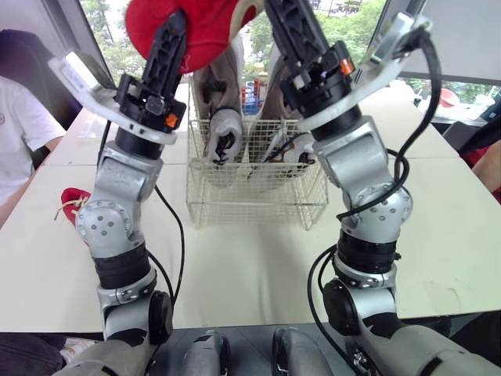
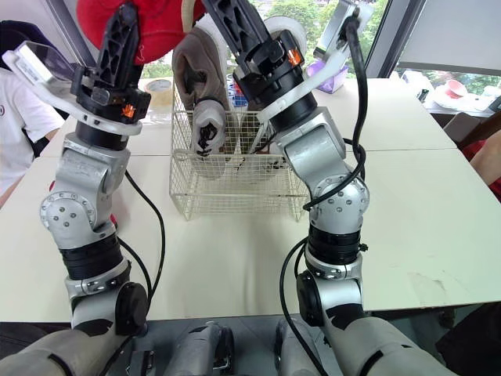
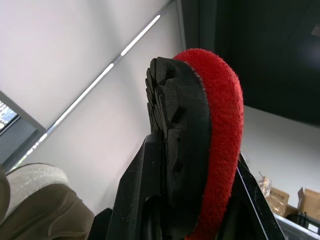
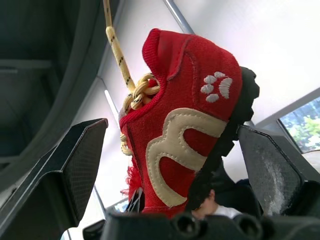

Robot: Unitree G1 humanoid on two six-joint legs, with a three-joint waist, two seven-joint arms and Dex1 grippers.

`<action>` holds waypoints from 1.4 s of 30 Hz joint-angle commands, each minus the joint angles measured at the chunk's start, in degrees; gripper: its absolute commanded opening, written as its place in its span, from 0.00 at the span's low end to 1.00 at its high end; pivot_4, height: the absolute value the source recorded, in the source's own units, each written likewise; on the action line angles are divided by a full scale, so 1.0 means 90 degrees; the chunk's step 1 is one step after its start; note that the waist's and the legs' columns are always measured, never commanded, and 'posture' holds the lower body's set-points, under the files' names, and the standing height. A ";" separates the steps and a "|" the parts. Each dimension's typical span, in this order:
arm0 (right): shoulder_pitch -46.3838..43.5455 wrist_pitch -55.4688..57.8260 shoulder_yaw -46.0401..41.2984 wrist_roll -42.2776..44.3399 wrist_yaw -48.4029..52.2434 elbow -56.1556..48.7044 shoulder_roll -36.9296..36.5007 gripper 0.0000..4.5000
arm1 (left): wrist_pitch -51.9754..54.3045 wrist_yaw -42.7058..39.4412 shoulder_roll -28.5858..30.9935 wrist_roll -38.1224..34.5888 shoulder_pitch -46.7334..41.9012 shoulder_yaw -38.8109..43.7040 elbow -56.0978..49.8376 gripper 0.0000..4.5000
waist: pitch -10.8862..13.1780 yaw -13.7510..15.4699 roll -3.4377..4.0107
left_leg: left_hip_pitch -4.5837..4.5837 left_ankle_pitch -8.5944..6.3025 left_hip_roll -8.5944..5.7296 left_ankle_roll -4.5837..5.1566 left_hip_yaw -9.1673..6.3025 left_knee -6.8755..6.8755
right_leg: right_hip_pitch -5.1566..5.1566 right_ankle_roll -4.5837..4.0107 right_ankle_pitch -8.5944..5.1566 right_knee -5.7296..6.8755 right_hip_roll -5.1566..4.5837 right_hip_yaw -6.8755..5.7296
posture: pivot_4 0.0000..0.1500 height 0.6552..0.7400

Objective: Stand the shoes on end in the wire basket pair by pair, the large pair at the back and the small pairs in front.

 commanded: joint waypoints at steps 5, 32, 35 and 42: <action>-0.0130 0.0121 0.0063 0.0129 -0.0044 -0.0029 0.0050 0.99 | -0.0192 0.0213 -0.0151 -0.0533 -0.0287 -0.0110 -0.0460 0.08 | 0.0000 -0.0004 0.0000 | -0.0002 0.0000 0.0000 0.0000 -0.0001 0.0000 | 0.0000 0.0000 0.0000 -0.0002 0.0000 0.0000 | 1.00 1.00; -0.0355 -0.0320 -0.0287 0.0734 -0.0195 -0.0200 0.0316 0.80 | -0.0058 -0.0031 0.0069 -0.0197 0.0555 -0.0636 -0.0426 0.08 | 0.0001 -0.0012 0.0000 | -0.0008 -0.0001 0.0001 0.0001 -0.0003 -0.0002 | -0.0005 -0.0001 0.0000 -0.0007 0.0001 -0.0003 | 1.00 1.00; -0.0395 -0.0343 -0.0296 0.0836 -0.0154 -0.0222 0.0298 0.49 | 0.0009 -0.0041 0.0118 -0.0215 0.0628 -0.0644 -0.0422 0.08 | 0.0001 -0.0010 0.0000 | -0.0009 -0.0001 0.0001 0.0001 -0.0003 -0.0002 | -0.0005 -0.0001 0.0000 -0.0007 0.0001 -0.0003 | 1.00 1.00; -0.0376 -0.0260 -0.0113 0.0932 -0.0146 -0.0384 0.0294 0.19 | 0.0331 0.0243 0.0709 -0.0209 0.0991 -0.0574 -0.0611 0.60 | 0.0002 -0.0019 0.0001 | -0.0009 -0.0002 0.0002 0.0002 -0.0004 -0.0003 | -0.0007 -0.0001 -0.0001 -0.0007 0.0001 -0.0003 | 1.00 1.00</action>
